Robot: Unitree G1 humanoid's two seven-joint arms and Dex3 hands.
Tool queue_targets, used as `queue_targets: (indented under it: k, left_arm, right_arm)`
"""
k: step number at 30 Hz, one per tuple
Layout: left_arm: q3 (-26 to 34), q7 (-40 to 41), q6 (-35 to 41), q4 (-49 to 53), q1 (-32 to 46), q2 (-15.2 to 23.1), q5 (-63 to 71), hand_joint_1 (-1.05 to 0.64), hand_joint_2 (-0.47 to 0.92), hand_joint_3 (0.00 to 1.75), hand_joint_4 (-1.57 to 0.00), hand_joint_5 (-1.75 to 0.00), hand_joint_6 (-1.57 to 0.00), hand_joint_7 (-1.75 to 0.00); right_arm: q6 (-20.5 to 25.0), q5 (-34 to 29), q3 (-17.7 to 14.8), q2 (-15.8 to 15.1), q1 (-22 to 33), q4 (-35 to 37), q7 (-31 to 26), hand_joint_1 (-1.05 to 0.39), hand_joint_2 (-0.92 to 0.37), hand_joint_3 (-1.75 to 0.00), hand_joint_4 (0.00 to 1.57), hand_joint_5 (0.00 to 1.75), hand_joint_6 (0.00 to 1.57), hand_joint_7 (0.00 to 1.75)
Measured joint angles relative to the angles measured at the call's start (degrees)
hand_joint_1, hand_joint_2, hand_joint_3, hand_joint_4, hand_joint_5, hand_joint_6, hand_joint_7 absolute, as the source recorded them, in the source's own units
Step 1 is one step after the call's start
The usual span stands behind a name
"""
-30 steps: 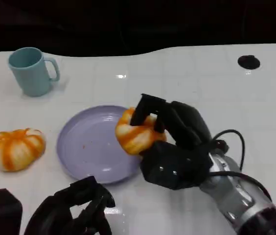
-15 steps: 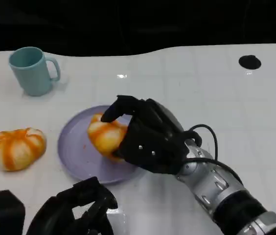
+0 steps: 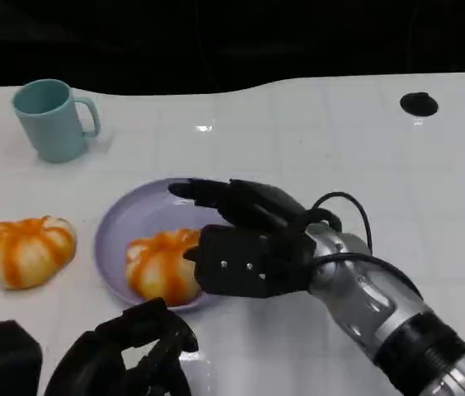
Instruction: Grasp the bread from the table and place it into the plate.
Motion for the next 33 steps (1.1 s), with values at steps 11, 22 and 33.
queue_targets:
  k: [11, 22, 33]
  left_arm:
    - [0.0, 0.0, 0.0, 0.0, 0.0, -0.1, 0.0, -0.49, 0.91, 0.48, -0.74, -1.75, -0.65, -1.5]
    - [0.0, 0.0, -0.1, 0.1, -0.4, 0.0, 0.1, -0.48, 0.9, 0.54, -0.72, -1.75, -0.62, -1.52]
    - [0.1, 0.1, 0.7, -0.1, -0.5, -0.2, -0.5, -0.49, 0.89, 0.51, -0.73, -1.75, -0.63, -1.52]
  right_arm:
    - [0.6, 1.2, -0.5, -5.8, 8.9, -17.7, 4.1, -0.71, -0.92, -0.35, 0.1, 0.18, 0.22, 0.02]
    - [-1.6, 9.8, -5.1, -12.2, 21.6, -35.6, 8.4, -0.62, -0.92, -0.22, 0.29, 0.34, 0.37, 0.07]
    - [-7.6, 27.1, -14.0, -13.6, 37.5, -44.4, 9.6, -0.26, -0.86, -0.41, 0.57, 1.26, 0.68, 0.62]
